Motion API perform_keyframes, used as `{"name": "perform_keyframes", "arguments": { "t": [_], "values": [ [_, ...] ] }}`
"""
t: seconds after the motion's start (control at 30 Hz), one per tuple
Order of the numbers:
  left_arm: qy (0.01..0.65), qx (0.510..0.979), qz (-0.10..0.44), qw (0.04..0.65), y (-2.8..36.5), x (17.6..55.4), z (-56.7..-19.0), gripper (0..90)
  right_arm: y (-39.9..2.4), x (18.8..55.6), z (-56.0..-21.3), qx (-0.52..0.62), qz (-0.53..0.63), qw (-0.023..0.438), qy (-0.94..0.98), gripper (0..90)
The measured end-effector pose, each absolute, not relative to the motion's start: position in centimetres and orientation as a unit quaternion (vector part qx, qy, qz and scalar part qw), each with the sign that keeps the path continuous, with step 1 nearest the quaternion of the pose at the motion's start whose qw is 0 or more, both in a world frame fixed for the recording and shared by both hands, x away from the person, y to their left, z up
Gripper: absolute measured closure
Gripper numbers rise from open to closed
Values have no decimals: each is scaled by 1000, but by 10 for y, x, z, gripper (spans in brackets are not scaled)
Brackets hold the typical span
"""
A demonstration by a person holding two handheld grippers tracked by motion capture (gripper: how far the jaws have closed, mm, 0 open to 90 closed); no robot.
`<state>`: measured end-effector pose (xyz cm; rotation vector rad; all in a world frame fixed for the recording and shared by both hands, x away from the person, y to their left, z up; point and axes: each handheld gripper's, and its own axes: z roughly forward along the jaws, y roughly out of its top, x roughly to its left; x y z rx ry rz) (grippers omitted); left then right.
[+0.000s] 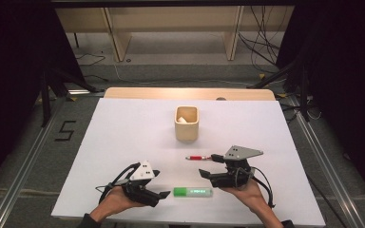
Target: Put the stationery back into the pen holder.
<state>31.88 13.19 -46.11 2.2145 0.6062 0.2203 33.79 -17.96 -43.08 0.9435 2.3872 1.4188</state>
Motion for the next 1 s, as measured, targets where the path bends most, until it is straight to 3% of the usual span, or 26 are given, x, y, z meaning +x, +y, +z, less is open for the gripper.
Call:
{"name": "perform_keyframes", "arguments": {
  "t": [0.43,1.0],
  "values": [
    [212,900,80,372,114,326,-452,224,-185,328,-434,319,475,112,812,286],
    [145,934,64,319,78,330,-459,363,-195,317,-437,321,468,118,815,273]
  ]
}}
